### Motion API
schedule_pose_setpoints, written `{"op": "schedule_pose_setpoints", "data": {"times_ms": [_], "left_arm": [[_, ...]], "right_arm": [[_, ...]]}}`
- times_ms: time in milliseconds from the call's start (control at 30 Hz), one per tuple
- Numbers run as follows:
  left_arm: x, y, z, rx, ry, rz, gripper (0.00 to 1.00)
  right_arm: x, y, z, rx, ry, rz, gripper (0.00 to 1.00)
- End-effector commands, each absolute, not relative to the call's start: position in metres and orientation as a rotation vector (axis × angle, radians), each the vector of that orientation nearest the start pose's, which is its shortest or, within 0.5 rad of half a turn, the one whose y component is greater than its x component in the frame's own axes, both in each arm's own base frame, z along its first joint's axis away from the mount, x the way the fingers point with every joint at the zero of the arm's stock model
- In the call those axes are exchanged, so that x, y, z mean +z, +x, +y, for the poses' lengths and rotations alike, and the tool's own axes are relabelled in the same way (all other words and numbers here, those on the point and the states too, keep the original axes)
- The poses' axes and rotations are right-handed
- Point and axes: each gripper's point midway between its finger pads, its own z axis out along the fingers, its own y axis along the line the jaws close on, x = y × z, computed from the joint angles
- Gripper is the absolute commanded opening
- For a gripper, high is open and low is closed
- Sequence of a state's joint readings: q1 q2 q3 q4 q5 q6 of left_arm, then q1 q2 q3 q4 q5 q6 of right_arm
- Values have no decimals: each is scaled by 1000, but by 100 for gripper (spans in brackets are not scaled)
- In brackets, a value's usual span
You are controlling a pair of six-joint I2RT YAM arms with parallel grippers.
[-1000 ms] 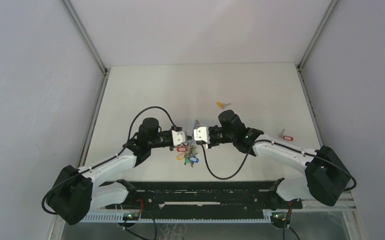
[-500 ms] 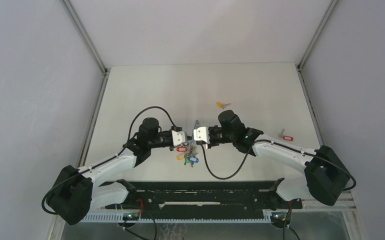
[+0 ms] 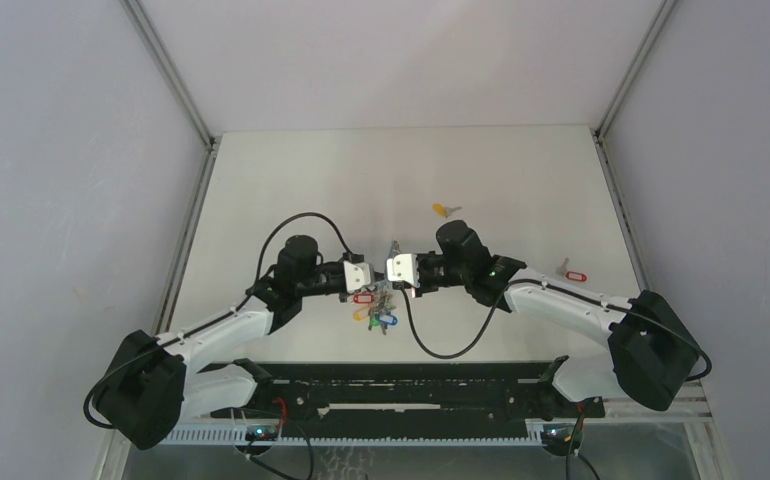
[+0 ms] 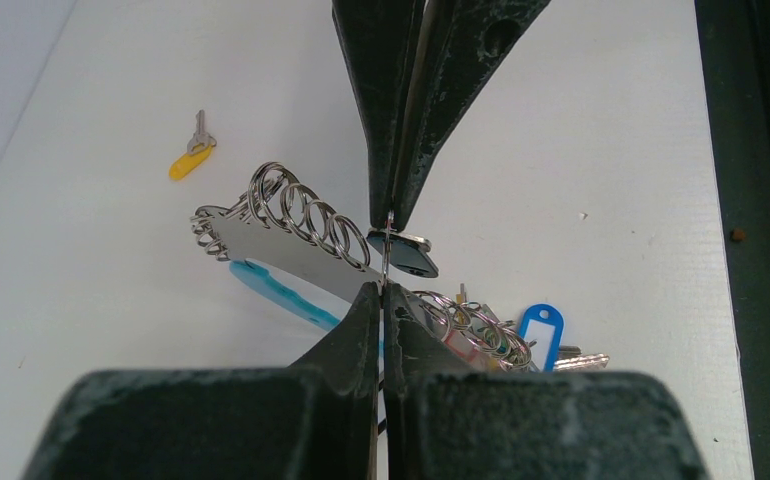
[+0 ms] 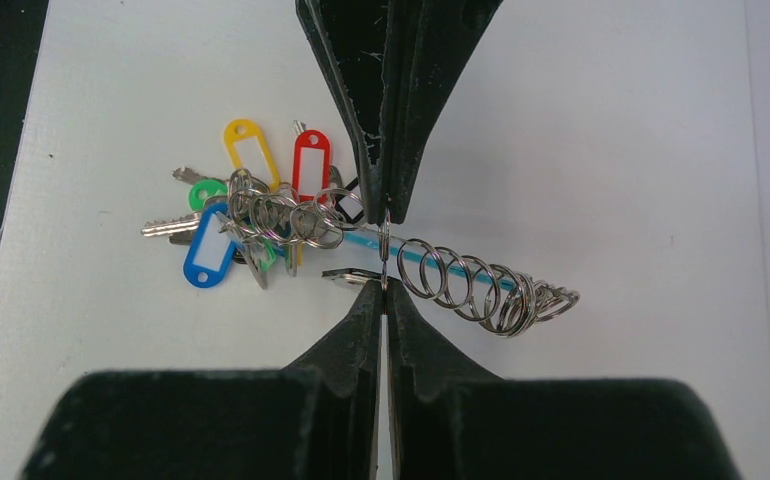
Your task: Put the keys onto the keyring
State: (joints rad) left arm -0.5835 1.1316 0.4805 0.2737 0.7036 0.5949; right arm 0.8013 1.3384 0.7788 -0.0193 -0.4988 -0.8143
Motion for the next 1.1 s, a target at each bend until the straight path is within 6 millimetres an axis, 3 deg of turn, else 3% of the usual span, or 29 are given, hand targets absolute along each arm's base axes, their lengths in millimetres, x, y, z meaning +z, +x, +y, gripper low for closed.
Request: {"op": "schedule_pose_setpoints", "data": {"times_ms": [0,500,1067], "left_arm": [[167,228,-277,-679,1417,1166,0],[171,229,-280,-671,1395,1167,0],[179,228,-282,-682,1364,1142,0]], "right_arm": [[167,233,335,537,-1653,1152,0],[177,232,340,577,-1608,1148,0],[170,219,345,645,-1670,1088,0]]}}
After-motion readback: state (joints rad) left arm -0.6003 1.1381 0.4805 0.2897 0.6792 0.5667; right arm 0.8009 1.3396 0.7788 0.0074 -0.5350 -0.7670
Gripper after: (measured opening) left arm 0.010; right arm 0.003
